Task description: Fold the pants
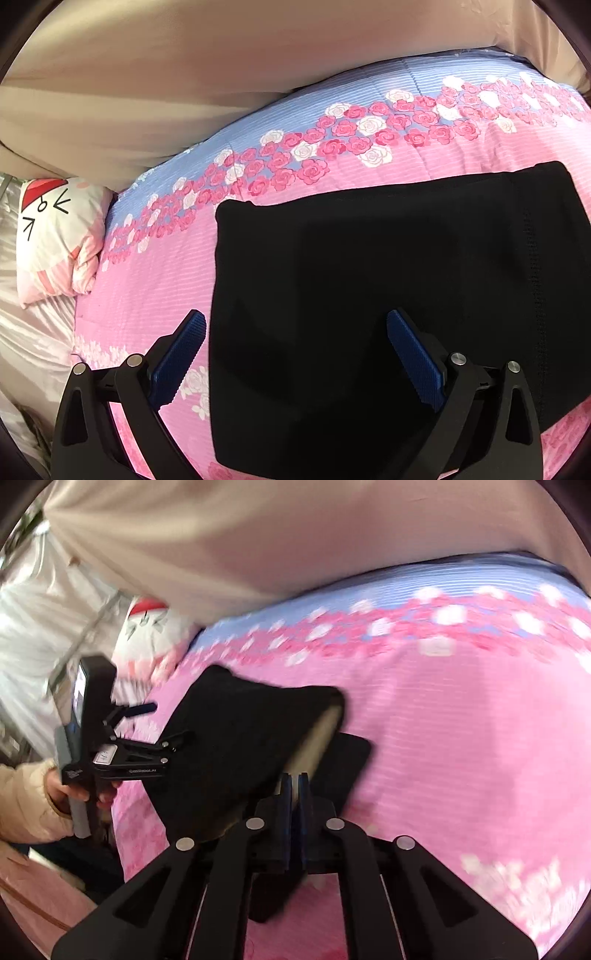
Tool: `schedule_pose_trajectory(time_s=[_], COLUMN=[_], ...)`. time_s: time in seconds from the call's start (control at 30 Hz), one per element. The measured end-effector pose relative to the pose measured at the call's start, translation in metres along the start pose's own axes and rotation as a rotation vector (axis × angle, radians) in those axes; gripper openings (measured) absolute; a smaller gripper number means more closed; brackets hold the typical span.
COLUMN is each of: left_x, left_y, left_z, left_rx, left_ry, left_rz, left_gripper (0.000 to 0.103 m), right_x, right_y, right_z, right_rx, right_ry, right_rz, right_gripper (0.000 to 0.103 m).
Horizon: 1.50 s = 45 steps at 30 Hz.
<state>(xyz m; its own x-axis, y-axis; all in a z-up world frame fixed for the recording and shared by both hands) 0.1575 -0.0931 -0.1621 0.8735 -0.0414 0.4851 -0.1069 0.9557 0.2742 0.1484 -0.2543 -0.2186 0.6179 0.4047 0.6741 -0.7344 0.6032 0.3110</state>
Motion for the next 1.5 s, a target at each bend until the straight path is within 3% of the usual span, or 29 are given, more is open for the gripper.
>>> schedule_pose_trajectory(time_s=[0.1,0.23,0.37,0.47,0.57,0.67,0.77,0.9,0.93,0.97,1.1,1.2,1.27,1.33,1.4,1.43,1.5], left_x=[-0.001,-0.002,-0.002,-0.001,0.0,0.0,0.0,0.0,0.0,0.0,0.001,0.001,-0.002,-0.004,-0.004,-0.005,-0.006], left_y=[-0.003,-0.004,-0.003,-0.002,-0.001,-0.001,0.0,0.001,0.001,0.001,0.001,0.0,-0.002,-0.003,-0.004,-0.005,-0.005], left_z=[0.003,0.005,0.004,0.004,0.005,0.002,-0.001,-0.002,-0.002,-0.003,-0.003,0.0,-0.003,-0.006,-0.007,-0.009,-0.011], left_rx=[0.0,-0.01,-0.021,-0.025,-0.026,-0.017,-0.012,-0.006,-0.008,-0.008,-0.012,-0.034,-0.03,-0.019,-0.015,-0.01,-0.002], left_ry=[-0.002,-0.007,0.001,0.001,-0.002,-0.003,0.003,0.003,0.004,0.004,0.015,0.008,0.009,0.017,0.006,0.0,0.001], left_rz=[-0.025,-0.036,-0.02,-0.016,-0.013,-0.018,-0.013,-0.015,-0.014,-0.015,-0.008,-0.014,-0.022,-0.027,-0.027,-0.035,-0.047], left_gripper=[0.097,0.097,0.097,0.097,0.097,0.097,0.097,0.097,0.097,0.097,0.097,0.097,0.097,0.097,0.097,0.098,0.098], right_x=[-0.001,0.003,0.002,0.005,0.011,0.02,0.019,0.012,0.012,0.011,-0.004,-0.048,-0.06,-0.048,-0.062,-0.063,-0.053], right_y=[0.009,0.006,0.008,0.009,0.008,0.018,0.011,-0.001,0.001,0.003,0.008,-0.017,-0.023,-0.012,-0.021,-0.022,-0.013], right_z=[-0.021,-0.019,-0.012,-0.013,-0.023,-0.036,-0.048,-0.044,-0.043,-0.043,-0.005,0.007,0.012,0.022,0.005,0.007,0.018], right_rx=[0.03,0.037,0.076,0.08,0.098,0.166,0.142,0.173,0.158,0.162,0.16,0.092,0.128,0.093,0.091,0.112,0.049], right_ry=[0.075,0.075,0.035,0.013,0.019,-0.002,0.005,-0.034,-0.04,-0.043,-0.126,-0.14,-0.194,-0.222,-0.17,-0.195,-0.192], right_rz=[0.04,-0.014,-0.06,-0.082,-0.096,-0.088,-0.137,-0.241,-0.264,-0.289,-0.362,-0.518,-0.615,-0.529,-0.561,-0.595,-0.518], right_gripper=[0.005,0.007,0.042,0.05,0.05,0.032,0.03,0.03,0.023,0.009,0.008,0.008,0.008,0.008,0.008,0.008,0.009])
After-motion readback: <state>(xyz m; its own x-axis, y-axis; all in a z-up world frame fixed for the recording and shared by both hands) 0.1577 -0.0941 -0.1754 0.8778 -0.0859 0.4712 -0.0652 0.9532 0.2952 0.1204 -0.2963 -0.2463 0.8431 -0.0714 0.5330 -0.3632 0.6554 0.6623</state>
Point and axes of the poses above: each gripper's, at about its wrist camera, not at the fingertips, and z roughly against the way its jaws point, y to its left, x to its top, the point moved 5 cm from there along -z, roughly the way its jaws point, and after that the axes turned 13 degrees about z, right-handed, at the moved point
